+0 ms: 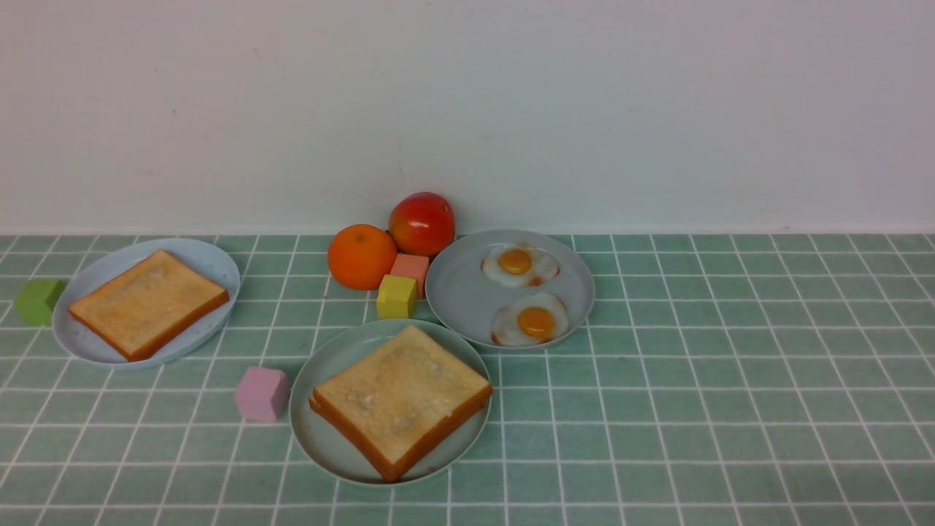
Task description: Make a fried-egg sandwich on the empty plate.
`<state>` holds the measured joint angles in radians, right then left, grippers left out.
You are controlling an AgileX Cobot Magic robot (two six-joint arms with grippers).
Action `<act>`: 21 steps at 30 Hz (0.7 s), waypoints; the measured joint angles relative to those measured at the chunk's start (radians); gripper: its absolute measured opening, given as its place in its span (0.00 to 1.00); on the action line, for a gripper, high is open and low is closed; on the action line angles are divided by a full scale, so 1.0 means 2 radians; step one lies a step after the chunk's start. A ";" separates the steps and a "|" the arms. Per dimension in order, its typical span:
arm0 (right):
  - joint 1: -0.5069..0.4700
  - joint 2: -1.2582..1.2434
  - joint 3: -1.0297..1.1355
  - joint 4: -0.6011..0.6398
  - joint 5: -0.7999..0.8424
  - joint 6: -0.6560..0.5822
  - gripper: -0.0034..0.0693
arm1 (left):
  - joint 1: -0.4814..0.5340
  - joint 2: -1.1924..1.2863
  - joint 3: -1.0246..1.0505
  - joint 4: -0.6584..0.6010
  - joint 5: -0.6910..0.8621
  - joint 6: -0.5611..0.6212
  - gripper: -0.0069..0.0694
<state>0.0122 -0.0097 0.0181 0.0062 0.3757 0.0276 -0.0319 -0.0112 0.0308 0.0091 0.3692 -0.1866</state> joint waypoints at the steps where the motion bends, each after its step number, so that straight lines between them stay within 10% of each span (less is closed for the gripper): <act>1: 0.000 0.000 0.000 0.000 0.000 0.000 0.06 | 0.000 0.000 0.000 0.000 0.000 0.000 0.07; 21: 0.000 0.000 0.000 0.001 0.000 0.000 0.09 | 0.000 0.000 0.000 0.000 0.000 0.000 0.07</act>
<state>0.0122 -0.0097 0.0181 0.0076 0.3766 0.0276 -0.0319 -0.0112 0.0308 0.0083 0.3692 -0.1866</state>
